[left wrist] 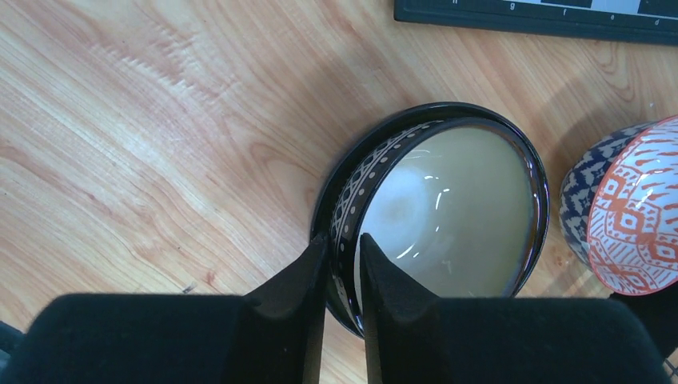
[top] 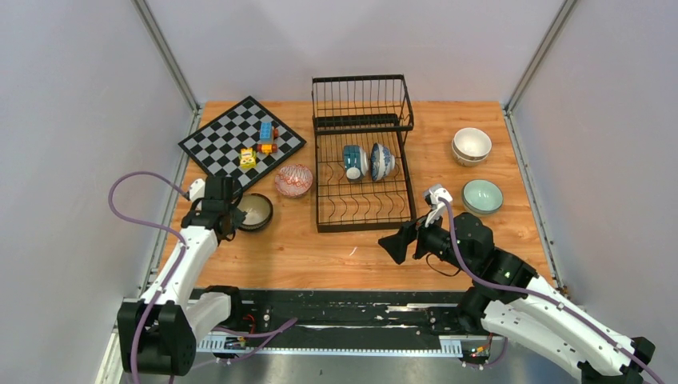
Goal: Unload the bowls from the dish rack
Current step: Place the bowl with the bowl.
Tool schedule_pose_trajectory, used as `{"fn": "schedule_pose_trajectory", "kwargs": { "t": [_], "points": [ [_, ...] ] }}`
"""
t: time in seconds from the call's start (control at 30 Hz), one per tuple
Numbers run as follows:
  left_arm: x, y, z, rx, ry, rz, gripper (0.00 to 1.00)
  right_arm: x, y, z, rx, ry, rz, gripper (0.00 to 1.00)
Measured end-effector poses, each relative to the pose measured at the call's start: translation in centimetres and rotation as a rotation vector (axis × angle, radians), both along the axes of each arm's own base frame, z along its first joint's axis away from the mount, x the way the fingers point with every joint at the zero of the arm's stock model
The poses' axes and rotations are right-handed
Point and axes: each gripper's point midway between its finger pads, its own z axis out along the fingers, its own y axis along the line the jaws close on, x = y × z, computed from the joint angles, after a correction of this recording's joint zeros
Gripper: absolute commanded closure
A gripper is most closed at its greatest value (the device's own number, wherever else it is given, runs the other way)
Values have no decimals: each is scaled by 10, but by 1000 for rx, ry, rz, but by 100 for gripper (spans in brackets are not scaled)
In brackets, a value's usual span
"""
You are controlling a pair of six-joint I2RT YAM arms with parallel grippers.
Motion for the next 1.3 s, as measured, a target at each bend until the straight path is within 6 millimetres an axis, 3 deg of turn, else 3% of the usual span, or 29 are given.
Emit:
{"fn": "schedule_pose_trajectory", "kwargs": {
  "t": [0.3,0.6,0.87,1.3],
  "points": [
    [6,-2,4,-10,-28,-6,54,0,0,0,-1,0,0,4],
    [3,-1,13,3,-42,-26,50,1,1,-2,-6,5,0,4],
    [-1,5,25,45,-47,-35,51,1,1,-2,-6,5,0,4],
    [-5,8,23,70,-24,-48,66,1,1,-2,-7,6,0,4]
  ]
}}
